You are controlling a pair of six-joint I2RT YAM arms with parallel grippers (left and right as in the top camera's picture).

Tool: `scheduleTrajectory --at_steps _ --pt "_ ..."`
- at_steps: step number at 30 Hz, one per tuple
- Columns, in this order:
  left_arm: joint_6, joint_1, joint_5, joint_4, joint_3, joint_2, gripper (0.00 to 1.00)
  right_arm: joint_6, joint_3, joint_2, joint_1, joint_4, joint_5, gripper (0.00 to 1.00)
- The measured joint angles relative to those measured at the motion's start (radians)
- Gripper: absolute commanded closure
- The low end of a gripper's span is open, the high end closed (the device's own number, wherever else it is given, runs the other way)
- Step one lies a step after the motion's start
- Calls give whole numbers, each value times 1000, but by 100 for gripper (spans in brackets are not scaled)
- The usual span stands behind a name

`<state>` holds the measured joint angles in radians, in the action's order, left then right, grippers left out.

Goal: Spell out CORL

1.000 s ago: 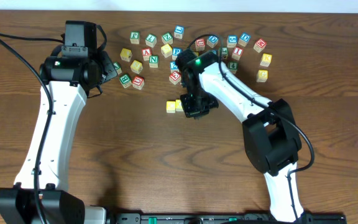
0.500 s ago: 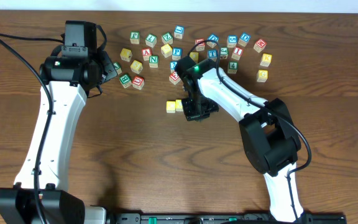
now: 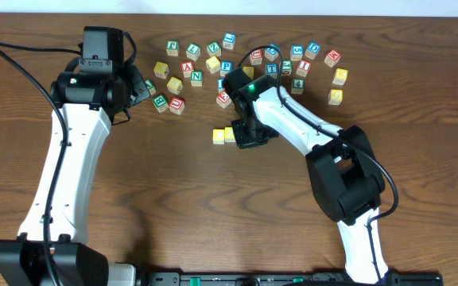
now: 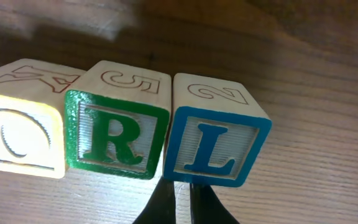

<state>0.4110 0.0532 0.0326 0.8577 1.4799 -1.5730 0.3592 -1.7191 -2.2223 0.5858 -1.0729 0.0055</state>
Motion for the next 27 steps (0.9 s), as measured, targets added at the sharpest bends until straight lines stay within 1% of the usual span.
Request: scheduleTrajectory --at_steps 4,13,16,20,23,27 --pt "0 0 0 0 0 0 92 0 0 0 0 0 10 99" --pt "0 0 0 0 0 0 92 -10 -9 27 0 -21 -36 97" --pt "0 0 0 0 0 0 92 -6 -24 78 -2 14 -34 95" --pt "0 0 0 0 0 0 92 8 -50 140 -11 115 -26 95" --pt "0 0 0 1 0 0 92 31 -59 141 -18 159 -2 96" --pt "0 0 0 6 0 0 92 65 -59 97 -22 179 39 97"
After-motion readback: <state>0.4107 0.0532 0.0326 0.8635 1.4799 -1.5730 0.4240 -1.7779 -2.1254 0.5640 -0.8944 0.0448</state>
